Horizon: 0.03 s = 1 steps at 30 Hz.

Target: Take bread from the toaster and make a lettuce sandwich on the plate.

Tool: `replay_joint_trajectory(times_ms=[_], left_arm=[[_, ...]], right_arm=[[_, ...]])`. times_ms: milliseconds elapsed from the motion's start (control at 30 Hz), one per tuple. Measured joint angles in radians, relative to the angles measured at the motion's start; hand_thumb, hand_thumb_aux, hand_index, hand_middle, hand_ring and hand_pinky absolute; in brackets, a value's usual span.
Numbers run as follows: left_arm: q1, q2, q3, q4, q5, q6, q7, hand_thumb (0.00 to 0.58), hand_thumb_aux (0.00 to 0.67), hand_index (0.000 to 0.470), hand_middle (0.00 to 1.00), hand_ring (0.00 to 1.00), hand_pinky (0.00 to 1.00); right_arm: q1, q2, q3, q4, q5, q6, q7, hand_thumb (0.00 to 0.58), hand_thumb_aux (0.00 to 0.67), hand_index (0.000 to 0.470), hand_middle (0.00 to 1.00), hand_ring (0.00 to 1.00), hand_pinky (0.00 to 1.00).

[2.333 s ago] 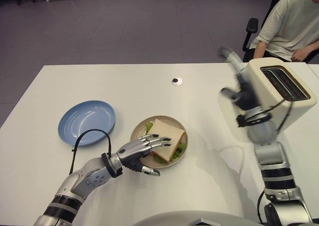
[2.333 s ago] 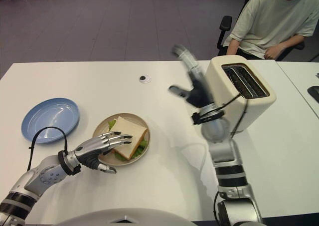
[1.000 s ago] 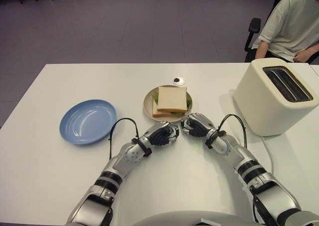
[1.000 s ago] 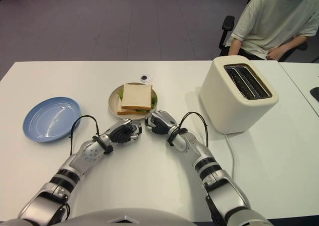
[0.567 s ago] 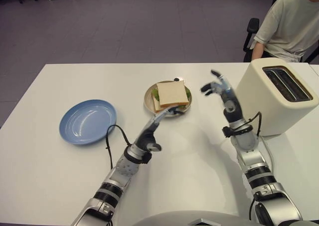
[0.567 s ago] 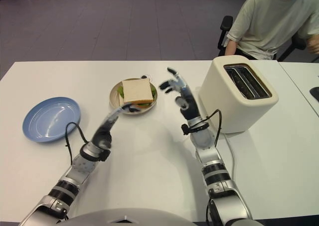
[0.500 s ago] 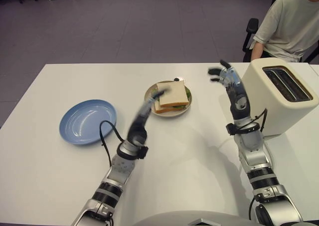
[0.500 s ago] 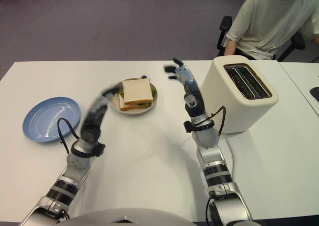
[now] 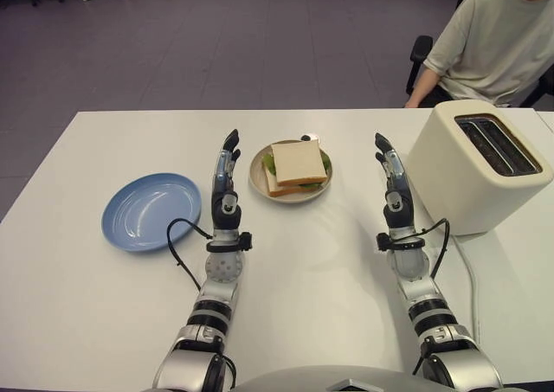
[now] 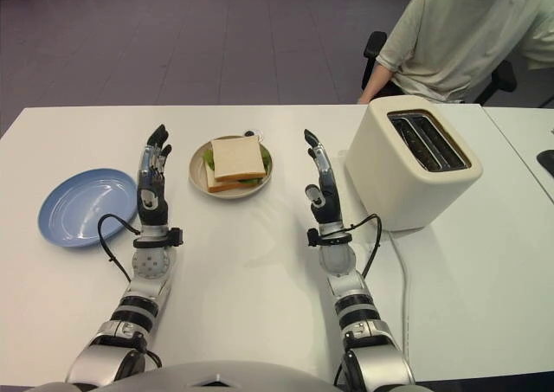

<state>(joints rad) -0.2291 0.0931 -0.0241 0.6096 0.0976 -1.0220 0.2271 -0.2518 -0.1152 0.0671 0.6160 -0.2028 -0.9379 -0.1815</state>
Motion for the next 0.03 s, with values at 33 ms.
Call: replay_joint_trajectory(times_ms=[33], left_arm=[[0.002,-0.003,0.004,-0.005,0.000,0.009,-0.001,0.000,0.000,0.000,0.00,0.00,0.00]], right_arm=[[0.001,0.002,0.000,0.006,0.005,-0.005,0.004,0.000,0.000,0.000,0.00,0.00,0.00]])
